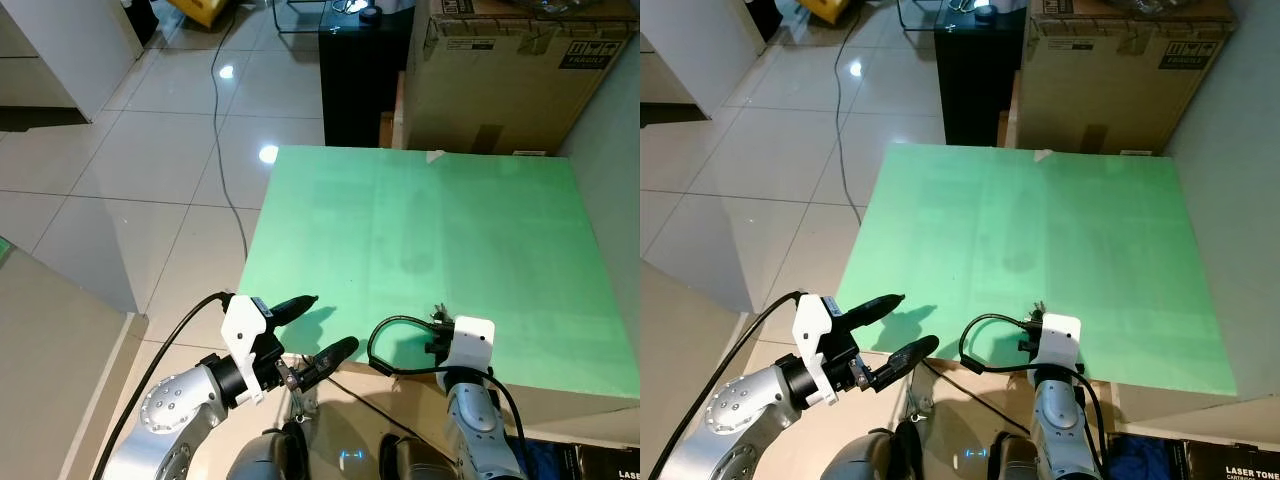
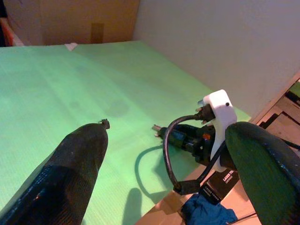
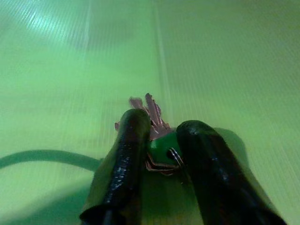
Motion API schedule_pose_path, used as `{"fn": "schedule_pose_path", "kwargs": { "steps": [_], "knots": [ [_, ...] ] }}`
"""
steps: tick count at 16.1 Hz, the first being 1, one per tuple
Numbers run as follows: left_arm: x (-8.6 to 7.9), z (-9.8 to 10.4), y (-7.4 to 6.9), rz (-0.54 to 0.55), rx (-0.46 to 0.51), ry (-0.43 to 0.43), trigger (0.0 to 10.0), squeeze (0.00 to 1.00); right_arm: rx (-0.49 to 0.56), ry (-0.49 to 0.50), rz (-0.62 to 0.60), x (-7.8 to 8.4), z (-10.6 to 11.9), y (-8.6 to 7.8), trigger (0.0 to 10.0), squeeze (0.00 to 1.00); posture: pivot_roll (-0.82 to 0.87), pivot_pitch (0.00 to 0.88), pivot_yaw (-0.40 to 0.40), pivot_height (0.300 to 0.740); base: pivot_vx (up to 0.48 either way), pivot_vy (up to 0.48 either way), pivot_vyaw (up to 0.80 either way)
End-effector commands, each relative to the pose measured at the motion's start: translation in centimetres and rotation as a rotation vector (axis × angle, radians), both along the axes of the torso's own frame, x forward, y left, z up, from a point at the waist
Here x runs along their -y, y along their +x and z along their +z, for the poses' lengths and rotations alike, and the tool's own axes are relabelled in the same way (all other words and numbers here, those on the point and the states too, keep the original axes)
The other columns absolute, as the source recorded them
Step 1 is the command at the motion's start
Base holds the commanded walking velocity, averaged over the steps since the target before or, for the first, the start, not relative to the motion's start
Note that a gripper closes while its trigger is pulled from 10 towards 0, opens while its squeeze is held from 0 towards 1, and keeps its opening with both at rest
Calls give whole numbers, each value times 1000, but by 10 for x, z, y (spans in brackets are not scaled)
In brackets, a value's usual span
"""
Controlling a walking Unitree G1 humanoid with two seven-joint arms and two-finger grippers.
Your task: Hang keys on a hook
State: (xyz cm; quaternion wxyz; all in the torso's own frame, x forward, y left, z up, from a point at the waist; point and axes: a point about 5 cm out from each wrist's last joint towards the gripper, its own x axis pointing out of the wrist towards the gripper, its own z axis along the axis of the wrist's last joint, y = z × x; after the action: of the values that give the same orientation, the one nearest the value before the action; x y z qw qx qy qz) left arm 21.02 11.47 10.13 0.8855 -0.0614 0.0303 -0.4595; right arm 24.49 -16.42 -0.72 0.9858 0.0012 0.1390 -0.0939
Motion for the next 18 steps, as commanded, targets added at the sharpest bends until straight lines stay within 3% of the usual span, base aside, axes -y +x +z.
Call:
{"fn": "schedule_pose_path", "kwargs": {
  "steps": [1,7,11,15,16,17,18],
  "knots": [
    [0,-4,-2,-6,-10,17,10000,0,-42,34,-25,0,-8,-7,0,0,-40,228,93,740,0,0,0],
    [5,-6,5,0,1,8,10000,0,37,54,-13,2,9,6,0,0,-62,193,93,740,0,0,0],
    [18,-7,25,27,30,-31,10000,0,252,-42,64,5,64,31,0,0,-105,90,64,740,0,0,0],
    [25,-4,35,33,58,-47,10000,0,345,-84,93,11,95,45,0,0,-112,41,60,740,0,0,0],
    [24,-6,36,40,64,-31,10000,0,313,-131,100,13,95,42,9412,0,-112,41,67,740,0,0,0],
    [24,-8,33,15,51,-26,10000,0,274,-133,99,12,87,37,10000,780,-111,45,70,740,0,0,0],
    [24,-9,32,4,49,-21,10000,0,264,-129,99,11,85,34,10000,780,-111,47,70,740,0,0,0]
  ]
}}
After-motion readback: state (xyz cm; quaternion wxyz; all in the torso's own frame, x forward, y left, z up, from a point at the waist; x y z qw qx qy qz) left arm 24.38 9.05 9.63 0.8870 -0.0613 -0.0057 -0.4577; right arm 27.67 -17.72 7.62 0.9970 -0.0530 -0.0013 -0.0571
